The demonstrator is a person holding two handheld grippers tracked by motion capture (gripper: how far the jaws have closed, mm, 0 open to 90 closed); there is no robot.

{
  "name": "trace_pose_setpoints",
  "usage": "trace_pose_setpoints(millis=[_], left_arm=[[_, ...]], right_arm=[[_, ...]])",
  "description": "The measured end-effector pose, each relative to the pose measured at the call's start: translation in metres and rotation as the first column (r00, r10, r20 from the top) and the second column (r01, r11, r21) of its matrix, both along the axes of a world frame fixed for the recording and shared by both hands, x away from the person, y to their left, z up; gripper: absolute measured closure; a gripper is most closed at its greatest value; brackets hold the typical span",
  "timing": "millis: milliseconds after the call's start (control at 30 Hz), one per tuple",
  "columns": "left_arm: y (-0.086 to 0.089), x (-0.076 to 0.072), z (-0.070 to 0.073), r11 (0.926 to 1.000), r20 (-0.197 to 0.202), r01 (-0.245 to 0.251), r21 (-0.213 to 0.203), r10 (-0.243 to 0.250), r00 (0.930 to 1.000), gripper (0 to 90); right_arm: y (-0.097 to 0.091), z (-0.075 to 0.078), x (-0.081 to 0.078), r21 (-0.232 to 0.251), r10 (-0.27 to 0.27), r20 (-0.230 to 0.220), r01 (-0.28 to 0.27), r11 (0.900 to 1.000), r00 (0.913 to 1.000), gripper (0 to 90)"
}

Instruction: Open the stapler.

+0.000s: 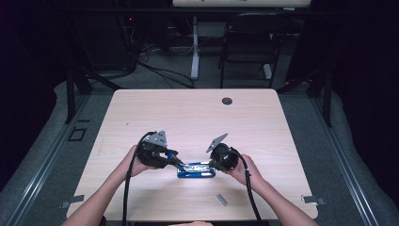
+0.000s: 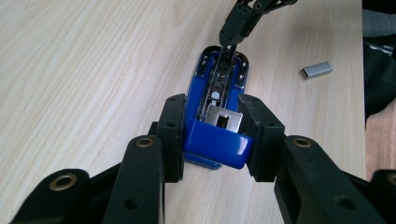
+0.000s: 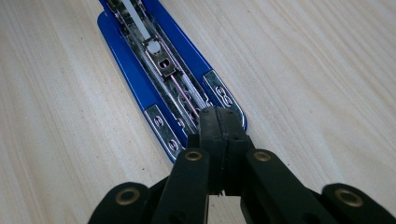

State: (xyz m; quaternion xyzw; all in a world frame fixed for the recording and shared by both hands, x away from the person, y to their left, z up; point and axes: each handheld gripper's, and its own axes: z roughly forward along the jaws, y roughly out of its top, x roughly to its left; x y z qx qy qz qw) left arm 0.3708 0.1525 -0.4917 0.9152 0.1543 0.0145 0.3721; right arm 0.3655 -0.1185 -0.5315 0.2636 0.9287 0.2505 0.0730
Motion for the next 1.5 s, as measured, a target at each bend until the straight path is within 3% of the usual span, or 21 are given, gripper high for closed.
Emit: trace_pose_setpoints(millis=[300,333,533,600,667,967,1033,1067,1200,1300,1400,1433,1500], left_arm=[[0.004,0.002,-0.001,1.0,-0.026,-0.004,-0.002,0.004,0.9997,64.5],[0.004,0.001,-0.001,0.9998,-0.014,-0.018,0.009,0.018,0.9997,64.5],[0.012,0.004,-0.006,0.9997,-0.049,-0.021,-0.014,0.02,0.9986,64.4],[0.014,0.005,-0.008,0.9997,-0.046,0.013,0.022,-0.011,0.9989,63.8],[0.016,0.005,-0.011,1.0,-0.06,0.004,0.008,-0.004,0.9982,63.7],[0.02,0.007,-0.014,0.9996,-0.066,0.017,0.021,-0.016,0.9977,63.6],[0.021,0.007,-0.014,0.999,-0.058,0.015,0.043,-0.013,0.9982,63.7],[0.021,0.007,-0.015,0.9995,-0.072,0.021,0.024,-0.019,0.9972,63.6],[0.023,0.007,-0.016,0.9968,-0.064,0.03,0.074,-0.025,0.9976,63.4],[0.026,0.007,-0.021,0.9957,-0.081,0.036,0.085,-0.03,0.9963,62.9],[0.028,0.007,-0.027,0.9888,-0.084,0.053,0.14,-0.042,0.9956,62.1],[0.027,0.007,-0.03,0.9818,-0.082,0.064,0.179,-0.05,0.9954,62.1],[0.023,0.005,-0.039,0.9602,-0.057,0.059,0.273,-0.046,0.9974,62.4]], right_arm=[[0.0,0.0,0.0,0.0,-0.001,0.002,0.001,1.0,1.0,90.0],[0.0,0.0,0.0,-0.001,0.0,0.002,0.0,1.0,1.0,90.0],[0.0,0.0,0.0,0.0,0.002,0.001,-0.002,1.0,1.0,90.0],[0.0,0.0,0.0,0.001,0.001,0.0,-0.001,1.0,1.0,90.0],[0.0,0.0,0.0,0.0,0.002,0.001,-0.002,1.0,1.0,90.0],[0.0,0.0,0.0,0.001,0.002,0.0,-0.002,1.0,1.0,90.0],[0.0,0.0,0.0,0.0,0.002,0.0,-0.002,1.0,1.0,90.0],[0.0,0.0,0.0,0.0,0.003,0.001,-0.003,1.0,1.0,90.0],[0.0,0.0,0.0,-0.003,0.006,-0.001,-0.006,1.0,1.0,90.0],[0.0,0.0,0.0,-0.001,0.003,0.001,-0.003,1.0,1.0,90.0],[0.0,0.0,0.0,0.0,0.006,-0.001,-0.006,1.0,1.0,90.0],[-0.001,0.0,0.0,-0.003,0.011,-0.003,-0.011,0.9999,0.9999,90.0],[0.0,0.0,0.0,0.001,0.006,0.001,-0.006,1.0,1.0,90.0]])
